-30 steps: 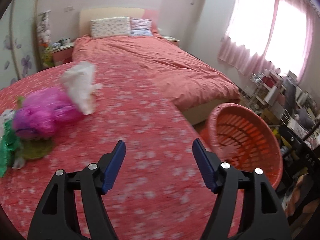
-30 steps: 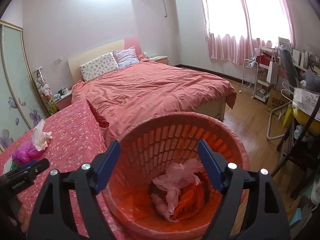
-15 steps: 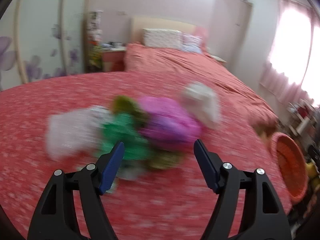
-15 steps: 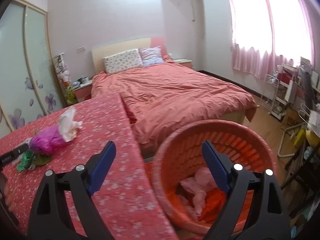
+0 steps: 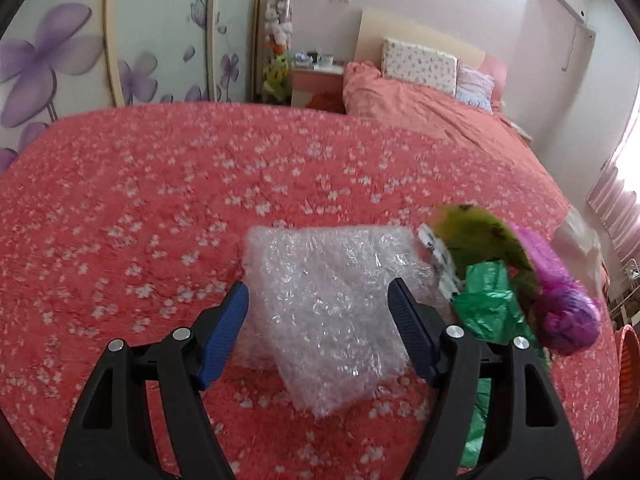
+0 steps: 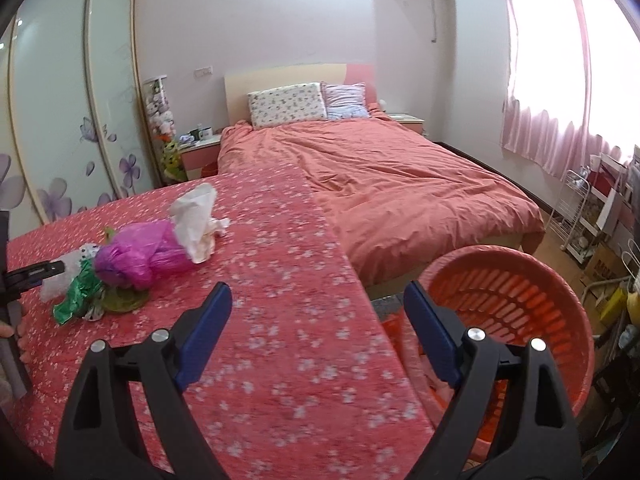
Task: Collect trash
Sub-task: 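Move both open tools back to the bag pile on the bed, then grasp the bubble-wrap bag with the left tool while the right tool grasps a white tissue bag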
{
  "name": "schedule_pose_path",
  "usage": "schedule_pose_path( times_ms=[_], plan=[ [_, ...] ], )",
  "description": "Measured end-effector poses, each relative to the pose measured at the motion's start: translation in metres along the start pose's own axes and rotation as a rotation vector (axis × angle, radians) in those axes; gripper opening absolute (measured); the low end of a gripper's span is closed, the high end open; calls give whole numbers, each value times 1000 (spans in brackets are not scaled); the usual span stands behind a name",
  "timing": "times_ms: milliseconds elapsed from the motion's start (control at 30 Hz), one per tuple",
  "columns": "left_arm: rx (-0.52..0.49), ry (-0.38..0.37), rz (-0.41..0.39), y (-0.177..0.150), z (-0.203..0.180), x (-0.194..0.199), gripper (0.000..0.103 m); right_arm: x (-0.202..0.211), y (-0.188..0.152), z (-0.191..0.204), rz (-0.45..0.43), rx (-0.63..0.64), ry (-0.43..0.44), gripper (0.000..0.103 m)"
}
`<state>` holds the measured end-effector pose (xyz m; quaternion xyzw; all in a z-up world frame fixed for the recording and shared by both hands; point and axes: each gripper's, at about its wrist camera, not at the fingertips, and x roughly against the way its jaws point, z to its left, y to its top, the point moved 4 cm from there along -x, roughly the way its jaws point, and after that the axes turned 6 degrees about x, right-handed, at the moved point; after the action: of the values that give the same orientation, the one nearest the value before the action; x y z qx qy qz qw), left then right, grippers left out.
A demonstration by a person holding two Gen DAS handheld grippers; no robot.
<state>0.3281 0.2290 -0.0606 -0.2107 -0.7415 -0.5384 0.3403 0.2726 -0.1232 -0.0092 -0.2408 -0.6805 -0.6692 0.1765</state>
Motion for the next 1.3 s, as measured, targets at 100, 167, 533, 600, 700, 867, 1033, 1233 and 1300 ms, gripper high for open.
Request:
schedule_pose_path(
  times_ms=[100, 167, 533, 600, 700, 867, 1033, 1233, 1300],
  plan=[
    [-24, 0, 6, -3, -1, -7, 72, -5, 1, 13, 8, 15, 13, 86],
    [-41, -7, 20, -5, -8, -9, 72, -8, 1, 22, 15, 27, 23, 86],
    [-44, -90, 43, -12, -4, -9, 29, -27, 7, 72, 44, 53, 102, 86],
    [-48, -82, 27, -12, 2, -4, 25, -32, 9, 79, 49, 57, 111, 86],
    [-31, -62, 0, -8, 15, 4, 23, -40, 14, 90, 48, 71, 121, 86],
    [3, -14, -82, 2, 49, 26, 22, -59, 30, 103, 37, 66, 130, 85],
    [32, -2, -136, 15, 68, 43, 22, -92, 50, 117, 60, 9, 161, 75],
    [44, -22, -157, 19, 71, 55, 22, -137, 64, 132, 108, -8, 126, 74],
    [39, -29, -162, 18, 69, 58, 22, -149, 66, 135, 130, -4, 120, 73]
  ],
)
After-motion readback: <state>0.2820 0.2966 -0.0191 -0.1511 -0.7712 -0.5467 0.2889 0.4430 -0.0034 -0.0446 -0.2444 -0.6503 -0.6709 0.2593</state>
